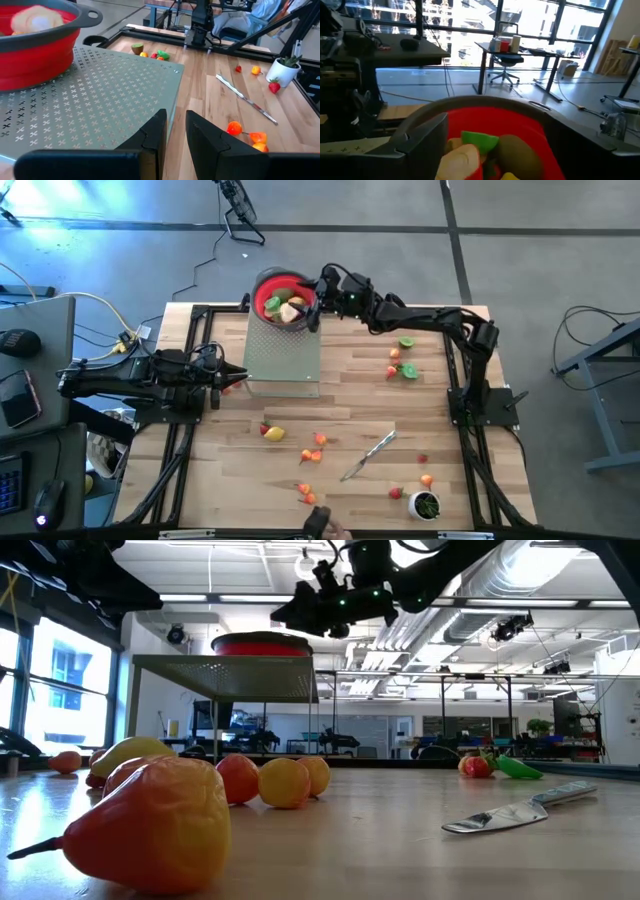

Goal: Pick & Place Fruit
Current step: Put the green half pear into the red strainer on the shelf

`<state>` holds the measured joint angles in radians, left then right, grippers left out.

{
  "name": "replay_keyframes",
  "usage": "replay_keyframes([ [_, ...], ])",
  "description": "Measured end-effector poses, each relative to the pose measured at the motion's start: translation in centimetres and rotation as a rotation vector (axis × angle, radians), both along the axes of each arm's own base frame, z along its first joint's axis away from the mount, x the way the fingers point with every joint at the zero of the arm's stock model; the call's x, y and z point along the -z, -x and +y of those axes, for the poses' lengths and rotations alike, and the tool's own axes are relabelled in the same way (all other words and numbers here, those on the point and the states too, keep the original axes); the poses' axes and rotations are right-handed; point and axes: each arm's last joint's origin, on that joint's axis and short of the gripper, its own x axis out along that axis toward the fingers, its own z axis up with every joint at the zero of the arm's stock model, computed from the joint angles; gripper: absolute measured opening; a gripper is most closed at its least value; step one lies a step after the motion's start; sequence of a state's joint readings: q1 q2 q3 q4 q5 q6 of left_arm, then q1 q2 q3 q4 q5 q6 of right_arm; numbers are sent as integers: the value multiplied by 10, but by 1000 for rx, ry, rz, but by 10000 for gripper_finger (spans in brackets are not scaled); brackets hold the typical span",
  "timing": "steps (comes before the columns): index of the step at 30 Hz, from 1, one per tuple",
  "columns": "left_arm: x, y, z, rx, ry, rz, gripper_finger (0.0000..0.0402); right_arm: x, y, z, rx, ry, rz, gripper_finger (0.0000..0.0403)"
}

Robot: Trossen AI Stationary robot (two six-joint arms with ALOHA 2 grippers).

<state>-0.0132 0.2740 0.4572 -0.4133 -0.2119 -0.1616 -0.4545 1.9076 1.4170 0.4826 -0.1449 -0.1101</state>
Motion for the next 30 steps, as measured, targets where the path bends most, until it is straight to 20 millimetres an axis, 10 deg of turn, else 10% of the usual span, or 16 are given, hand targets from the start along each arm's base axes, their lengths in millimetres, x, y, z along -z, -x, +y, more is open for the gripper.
replay_keyframes([
  [11,0,0,0,0,0,2,67,-46,19,42,-60,9,46,262],
  [30,1,0,0,8,-33,15,67,-75,135,139,68,-384,462,152],
])
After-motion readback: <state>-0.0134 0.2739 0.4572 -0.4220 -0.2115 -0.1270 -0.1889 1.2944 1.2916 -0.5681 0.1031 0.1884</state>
